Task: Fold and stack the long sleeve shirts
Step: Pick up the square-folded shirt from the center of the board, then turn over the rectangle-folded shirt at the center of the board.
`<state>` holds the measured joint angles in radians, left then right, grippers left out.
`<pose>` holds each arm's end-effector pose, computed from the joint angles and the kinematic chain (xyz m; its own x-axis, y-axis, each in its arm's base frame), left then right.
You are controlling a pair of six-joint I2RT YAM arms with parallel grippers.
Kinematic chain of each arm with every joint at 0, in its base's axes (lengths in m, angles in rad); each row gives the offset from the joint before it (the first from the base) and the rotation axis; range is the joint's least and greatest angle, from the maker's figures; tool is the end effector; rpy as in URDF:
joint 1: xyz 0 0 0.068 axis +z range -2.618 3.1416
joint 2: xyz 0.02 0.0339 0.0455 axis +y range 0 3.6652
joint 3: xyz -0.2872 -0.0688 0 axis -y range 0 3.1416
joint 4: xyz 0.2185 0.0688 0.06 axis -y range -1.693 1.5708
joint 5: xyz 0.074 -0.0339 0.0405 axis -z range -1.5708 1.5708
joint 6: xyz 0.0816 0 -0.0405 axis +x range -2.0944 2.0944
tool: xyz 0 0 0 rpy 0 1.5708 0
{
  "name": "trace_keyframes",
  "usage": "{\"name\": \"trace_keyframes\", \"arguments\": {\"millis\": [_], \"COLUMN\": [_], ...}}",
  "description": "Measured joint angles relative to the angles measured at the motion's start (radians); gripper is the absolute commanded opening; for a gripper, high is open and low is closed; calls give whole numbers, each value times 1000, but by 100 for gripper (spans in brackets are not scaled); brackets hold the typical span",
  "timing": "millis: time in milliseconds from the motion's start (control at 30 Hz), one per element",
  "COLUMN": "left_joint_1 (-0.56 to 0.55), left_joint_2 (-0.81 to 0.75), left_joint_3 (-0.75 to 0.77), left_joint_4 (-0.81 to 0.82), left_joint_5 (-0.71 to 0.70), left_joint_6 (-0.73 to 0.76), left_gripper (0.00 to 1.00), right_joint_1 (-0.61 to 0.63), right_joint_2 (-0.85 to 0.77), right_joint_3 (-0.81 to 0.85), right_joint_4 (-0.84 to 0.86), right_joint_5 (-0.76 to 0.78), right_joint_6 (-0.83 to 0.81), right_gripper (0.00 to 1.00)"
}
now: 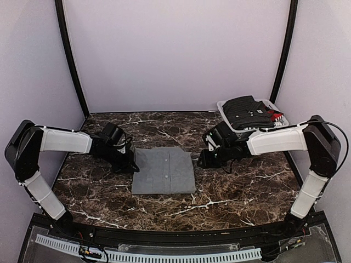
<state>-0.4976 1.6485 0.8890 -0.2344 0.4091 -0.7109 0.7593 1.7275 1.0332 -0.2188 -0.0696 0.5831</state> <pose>0.2686 -0.1828 0.1681 -0.9683 -0.1553 -0.1958 -0.0043 0.7935 -0.6085 0.2617 0.2562 0.1805 -0.8743 -0.0725 -0.4800 -0.2829 0.8796 0.3825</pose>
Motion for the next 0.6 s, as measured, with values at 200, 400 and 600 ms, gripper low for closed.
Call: {"name": "trace_keyframes", "arguments": {"millis": [200,400,600], "left_joint_1": [58,71,84], "left_joint_2": [-53,-59,-60], "left_joint_3": [74,138,217], "left_joint_4": [-145,-229,-298], "left_joint_5": [22,61,87], "left_joint_6": [122,187,232], "left_gripper": [0,0,0], "right_joint_1": [59,98,107], "right_joint_2": [34,122,226], "right_joint_3": [50,124,199], "right_joint_4": [4,16,17], "right_joint_5": [0,1,28], "right_joint_6": [21,52,79], "right_gripper": [30,15,8]}}
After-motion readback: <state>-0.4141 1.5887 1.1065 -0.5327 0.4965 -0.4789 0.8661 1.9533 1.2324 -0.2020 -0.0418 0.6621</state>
